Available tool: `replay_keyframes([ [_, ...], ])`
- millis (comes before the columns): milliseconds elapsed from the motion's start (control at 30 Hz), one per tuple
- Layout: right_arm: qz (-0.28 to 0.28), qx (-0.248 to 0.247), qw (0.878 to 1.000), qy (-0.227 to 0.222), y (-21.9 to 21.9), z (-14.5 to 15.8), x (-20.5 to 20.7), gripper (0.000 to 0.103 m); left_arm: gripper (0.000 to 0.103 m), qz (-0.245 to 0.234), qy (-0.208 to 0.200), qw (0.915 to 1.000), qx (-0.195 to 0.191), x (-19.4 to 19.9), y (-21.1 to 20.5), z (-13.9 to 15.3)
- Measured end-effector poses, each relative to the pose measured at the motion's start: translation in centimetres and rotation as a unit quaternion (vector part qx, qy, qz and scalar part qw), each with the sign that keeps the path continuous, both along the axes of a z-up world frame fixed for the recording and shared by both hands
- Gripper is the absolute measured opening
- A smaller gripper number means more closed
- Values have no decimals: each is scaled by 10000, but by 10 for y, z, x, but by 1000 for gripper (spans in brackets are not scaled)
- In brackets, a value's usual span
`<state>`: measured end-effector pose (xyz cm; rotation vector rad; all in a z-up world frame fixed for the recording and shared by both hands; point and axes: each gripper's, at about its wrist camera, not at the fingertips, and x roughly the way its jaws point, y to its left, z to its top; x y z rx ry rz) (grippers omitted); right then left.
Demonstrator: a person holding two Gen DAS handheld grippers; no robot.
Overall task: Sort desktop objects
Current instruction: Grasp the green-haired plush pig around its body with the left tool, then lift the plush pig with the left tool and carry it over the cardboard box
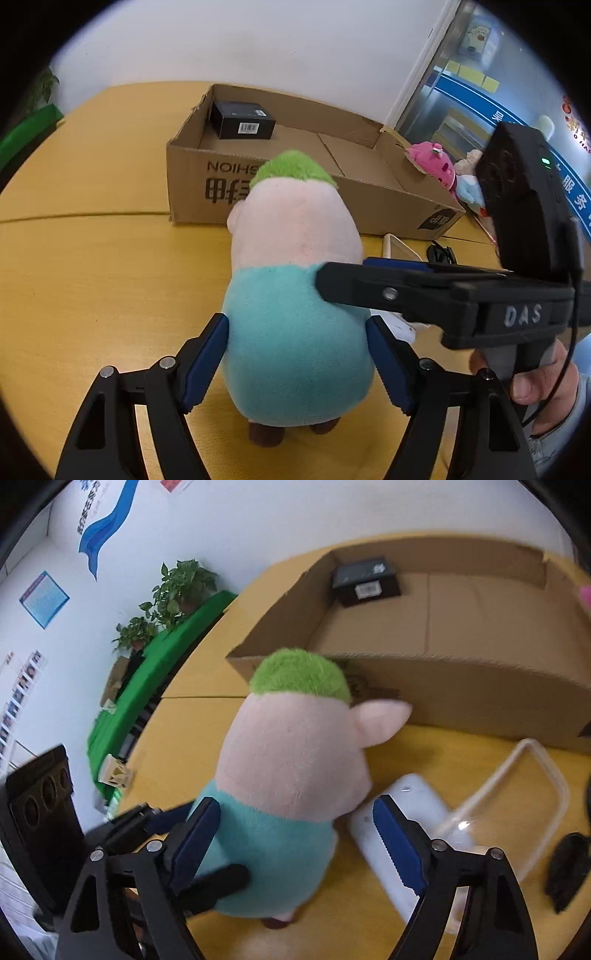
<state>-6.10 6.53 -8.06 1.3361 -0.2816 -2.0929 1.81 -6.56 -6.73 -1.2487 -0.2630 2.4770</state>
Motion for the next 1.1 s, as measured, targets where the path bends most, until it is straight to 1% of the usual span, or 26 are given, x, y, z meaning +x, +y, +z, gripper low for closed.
replay_keyframes([
  [67,57,-141,9998,-156,-7,-9,-5,85,72,19,-32,10000,78,1,-5,-1],
  [133,74,-210,9995,-208,-11,-13,-6,89,70,-20,-57,9999,147,0,-7,-2],
  [200,99,-303,9991,-297,-15,-18,-5,90,69,-79,-58,9998,158,0,-7,-3],
  [267,121,-425,9985,-333,-16,-20,-4,90,64,-146,-48,9998,152,0,-4,-2],
  [300,103,-471,9983,-318,-16,-20,-4,88,62,-176,-33,9998,114,1,-1,-1],
  [333,92,-502,9982,-302,-15,-20,-3,83,59,-180,-30,9998,74,0,1,0],
  [367,102,-504,9984,-241,-15,-17,-1,81,56,-195,-23,9998,25,0,4,2],
  [433,53,-392,9992,-74,-14,-9,2,76,55,-250,-50,9997,62,-2,8,6],
  [467,28,-314,9995,49,-14,-3,3,75,55,-257,-34,9996,85,-3,11,9],
  [567,-100,-262,9982,536,-7,26,4,74,55,-306,257,9991,103,-9,20,31],
  [633,-190,-301,9963,788,1,45,2,73,55,-382,523,9978,155,-17,27,52],
  [733,-323,-295,9905,1306,15,85,-8,73,55,-525,914,9943,138,-31,41,83],
  [833,-424,-200,9835,1749,28,125,-22,73,55,-677,1348,9883,205,-52,54,114],
  [867,-461,-126,9797,1946,34,143,-29,73,54,-731,1475,9861,239,-59,58,125],
  [933,-504,-49,9740,2210,41,167,-37,73,54,-815,1705,9814,339,-76,65,147],
  [967,-531,-4,9698,2379,45,183,-44,73,54,-847,1785,9797,343,-83,68,156],
  [1100,-581,28,9603,2727,57,225,-72,73,54,-900,2111,9729,281,-118,82,193],
])
